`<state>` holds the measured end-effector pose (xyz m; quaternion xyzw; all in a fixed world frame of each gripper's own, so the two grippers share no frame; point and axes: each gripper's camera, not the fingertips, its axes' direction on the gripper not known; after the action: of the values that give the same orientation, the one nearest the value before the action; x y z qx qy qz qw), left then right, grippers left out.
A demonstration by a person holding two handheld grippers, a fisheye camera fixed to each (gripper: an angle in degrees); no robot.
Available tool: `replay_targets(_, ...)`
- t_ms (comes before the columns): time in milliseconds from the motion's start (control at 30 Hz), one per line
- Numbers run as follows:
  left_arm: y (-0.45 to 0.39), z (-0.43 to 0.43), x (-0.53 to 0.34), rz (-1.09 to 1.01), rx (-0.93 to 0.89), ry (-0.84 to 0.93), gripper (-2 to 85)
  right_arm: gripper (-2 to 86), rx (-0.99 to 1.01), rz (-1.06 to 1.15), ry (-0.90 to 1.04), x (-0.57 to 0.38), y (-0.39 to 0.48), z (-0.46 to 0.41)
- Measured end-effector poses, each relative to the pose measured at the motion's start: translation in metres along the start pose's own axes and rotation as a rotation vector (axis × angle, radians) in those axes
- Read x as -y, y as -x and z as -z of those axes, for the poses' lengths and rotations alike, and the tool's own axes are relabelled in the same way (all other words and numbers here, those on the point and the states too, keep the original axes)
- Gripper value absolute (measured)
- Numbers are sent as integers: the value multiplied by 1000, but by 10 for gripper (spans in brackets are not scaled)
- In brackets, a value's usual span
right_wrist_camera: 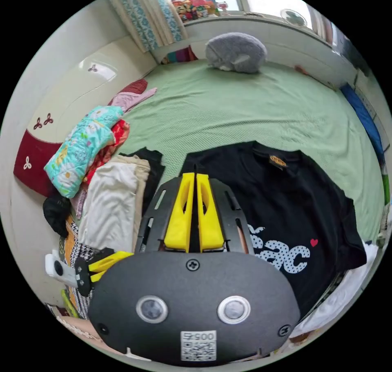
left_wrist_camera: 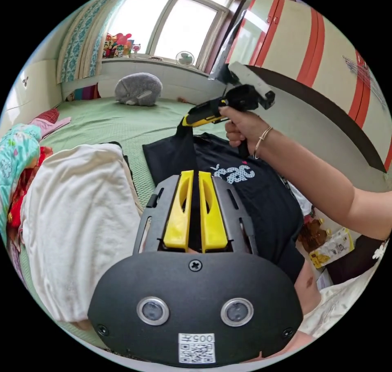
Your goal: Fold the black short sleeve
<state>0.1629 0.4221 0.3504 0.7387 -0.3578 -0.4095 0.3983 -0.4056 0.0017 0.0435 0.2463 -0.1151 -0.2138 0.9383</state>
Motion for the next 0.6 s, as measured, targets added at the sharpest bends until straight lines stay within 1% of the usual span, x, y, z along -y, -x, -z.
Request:
replay_targets(67, 0, -12, 1, 9, 43, 26, 45, 12, -23, -54, 41, -2, -29, -14)
replay_targets(100, 4, -22, 2, 53, 76, 63, 44, 27, -42, -91, 57, -3, -46, -20)
replay_targets(233, 25, -61, 3, 197, 131, 189, 20, 59, -25, -124, 11, -5, -70, -10)
replay_targets(300, 30, -73, 3, 226, 125, 194, 20, 61, -18, -83, -5, -2, -63, -4)
replay_targets(467, 37, -106, 5, 258, 113, 218, 51, 57, 2, 72, 37, 9, -18, -11)
replay_targets(600, 40, -138, 4, 284, 113, 257, 66, 34, 20, 177, 104, 15, 22, -38)
